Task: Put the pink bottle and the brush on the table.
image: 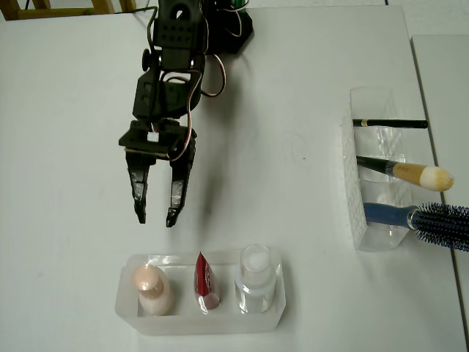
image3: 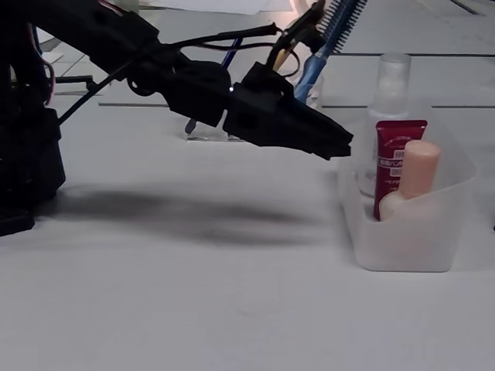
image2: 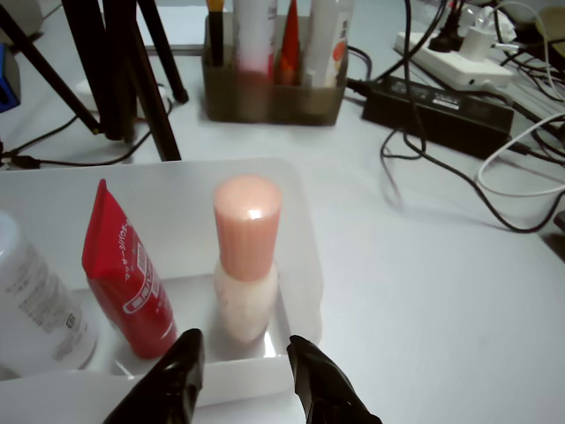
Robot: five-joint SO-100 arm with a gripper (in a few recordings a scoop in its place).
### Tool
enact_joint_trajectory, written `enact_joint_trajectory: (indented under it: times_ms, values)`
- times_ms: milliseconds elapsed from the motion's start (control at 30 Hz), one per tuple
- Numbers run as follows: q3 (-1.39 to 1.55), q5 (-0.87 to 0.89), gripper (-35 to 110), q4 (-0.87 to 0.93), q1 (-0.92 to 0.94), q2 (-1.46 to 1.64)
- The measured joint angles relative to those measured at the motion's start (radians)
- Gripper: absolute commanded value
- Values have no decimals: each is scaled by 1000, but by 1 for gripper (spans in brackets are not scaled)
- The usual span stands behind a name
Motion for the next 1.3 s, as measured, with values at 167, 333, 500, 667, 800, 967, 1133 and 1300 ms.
enact_joint_trajectory:
  times_ms: [167,333,500,667,800,967,1133,1300]
  values:
    - [-87,0,22,17,0,-60]
    - [-155,0,28,52,9,-133]
    - [-241,0,32,84,48,-186]
    - [-288,0,35,86,37,-239]
    - [-316,0,39,86,55,-270]
    - [-365,0,40,86,48,-310]
    - [-431,0,41,104,54,-367]
    - [-485,0,42,104,51,-410]
